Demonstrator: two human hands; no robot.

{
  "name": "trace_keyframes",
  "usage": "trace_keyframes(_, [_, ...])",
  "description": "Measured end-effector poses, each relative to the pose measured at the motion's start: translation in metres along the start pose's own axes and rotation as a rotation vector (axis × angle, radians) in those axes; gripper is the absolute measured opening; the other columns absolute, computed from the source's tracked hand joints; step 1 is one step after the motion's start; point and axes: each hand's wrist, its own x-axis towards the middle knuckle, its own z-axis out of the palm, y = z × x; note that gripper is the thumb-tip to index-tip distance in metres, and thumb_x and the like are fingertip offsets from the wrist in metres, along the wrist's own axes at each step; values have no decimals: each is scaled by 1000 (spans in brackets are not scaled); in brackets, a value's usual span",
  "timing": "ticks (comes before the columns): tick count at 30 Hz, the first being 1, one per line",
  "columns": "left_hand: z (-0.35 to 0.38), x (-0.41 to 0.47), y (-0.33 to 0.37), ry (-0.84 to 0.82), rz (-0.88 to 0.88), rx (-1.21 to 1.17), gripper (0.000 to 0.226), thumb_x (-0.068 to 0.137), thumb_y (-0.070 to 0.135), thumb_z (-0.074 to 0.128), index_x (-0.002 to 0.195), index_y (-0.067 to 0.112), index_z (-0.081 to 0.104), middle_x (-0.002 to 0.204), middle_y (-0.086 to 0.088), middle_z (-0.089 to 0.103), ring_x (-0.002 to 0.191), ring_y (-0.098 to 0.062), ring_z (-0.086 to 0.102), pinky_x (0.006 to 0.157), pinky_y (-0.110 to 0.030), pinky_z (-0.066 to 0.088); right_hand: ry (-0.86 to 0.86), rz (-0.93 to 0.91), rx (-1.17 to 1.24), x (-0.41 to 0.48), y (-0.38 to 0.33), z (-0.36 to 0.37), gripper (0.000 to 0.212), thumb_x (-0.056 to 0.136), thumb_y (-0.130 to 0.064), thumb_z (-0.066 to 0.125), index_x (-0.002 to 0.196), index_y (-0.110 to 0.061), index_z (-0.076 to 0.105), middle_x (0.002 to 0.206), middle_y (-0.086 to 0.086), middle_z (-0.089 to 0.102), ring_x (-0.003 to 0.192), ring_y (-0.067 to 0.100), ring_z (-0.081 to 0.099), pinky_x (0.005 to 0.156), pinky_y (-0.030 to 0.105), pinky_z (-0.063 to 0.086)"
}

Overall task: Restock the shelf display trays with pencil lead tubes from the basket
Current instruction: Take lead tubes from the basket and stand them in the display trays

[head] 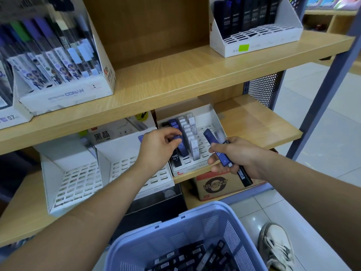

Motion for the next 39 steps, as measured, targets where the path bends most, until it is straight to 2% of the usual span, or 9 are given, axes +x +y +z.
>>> trace_keyframes(4, [-2, 2, 0, -58, 12, 23, 21, 84, 21, 71, 105, 24, 73, 86, 13, 67, 77, -2, 60, 76, -19, 49, -12, -14, 7, 1, -1, -2, 24, 100, -28, 53, 114, -8, 54, 77, 8, 74, 67, 23, 69, 33, 17, 26])
trace_keyframes(8, [0, 4, -2, -88, 46, 101, 22, 88, 21, 67, 110, 22, 72, 91, 5, 70, 81, -6, 61, 72, -10, 43, -35, -3, 61, -1, -3, -4, 23, 100, -27, 53, 112, -7, 54, 78, 8, 75, 64, 21, 71, 31, 16, 25])
trace_keyframes(11, [5, 8, -2, -65, 137, 186, 23, 90, 16, 63, 111, 17, 71, 107, -3, 69, 102, -20, 58, 89, -25, 43, -48, -9, 102, -3, -5, -6, 22, 100, -26, 53, 113, -8, 52, 81, 9, 76, 67, 22, 73, 30, 16, 25])
trace_keyframes(19, [13, 10, 4, -2, 109, 316, 16, 87, 15, 63, 99, 17, 74, 98, 0, 72, 99, -20, 60, 85, -31, 49, -38, -30, 113, 1, -4, -5, 32, 97, -25, 60, 123, -8, 54, 81, 7, 74, 68, 19, 67, 32, 18, 27])
trace_keyframes(22, [10, 11, 7, -16, 146, 381, 19, 88, 11, 60, 98, 16, 75, 103, 0, 69, 107, -23, 54, 89, -28, 43, -39, -13, 79, 4, -4, -5, 39, 91, -30, 67, 123, -9, 58, 105, 15, 73, 81, 28, 52, 32, 20, 30])
trace_keyframes(25, [4, -7, 24, -25, 77, 195, 16, 92, 18, 58, 101, 20, 71, 98, 5, 66, 90, -10, 57, 78, -19, 42, -54, -21, 153, 5, -5, -3, 43, 89, -28, 70, 123, -5, 60, 111, 19, 71, 68, 22, 46, 33, 20, 27])
trace_keyframes(28, [-3, -38, 50, -219, -193, -333, 12, 93, 27, 59, 104, 22, 59, 84, 2, 72, 74, -8, 65, 71, -27, 55, -92, -74, 193, 2, -8, 1, 40, 86, -25, 73, 118, -4, 62, 78, 6, 67, 52, 11, 43, 34, 18, 24])
trace_keyframes(31, [-6, -60, 61, -314, -305, -631, 28, 88, 19, 65, 113, 19, 51, 84, -8, 74, 69, -16, 69, 70, -29, 57, -150, -128, 199, -4, -10, 10, 52, 83, -22, 76, 126, -1, 56, 69, 1, 61, 48, 7, 40, 32, 16, 24])
trace_keyframes(39, [-36, -65, 31, -198, -332, -630, 29, 93, -1, 53, 113, 17, 65, 76, -9, 71, 69, -17, 67, 65, -24, 54, -41, -171, 301, -3, -17, 11, 18, 92, -25, 66, 102, -12, 58, 65, 1, 58, 45, 5, 36, 32, 16, 24])
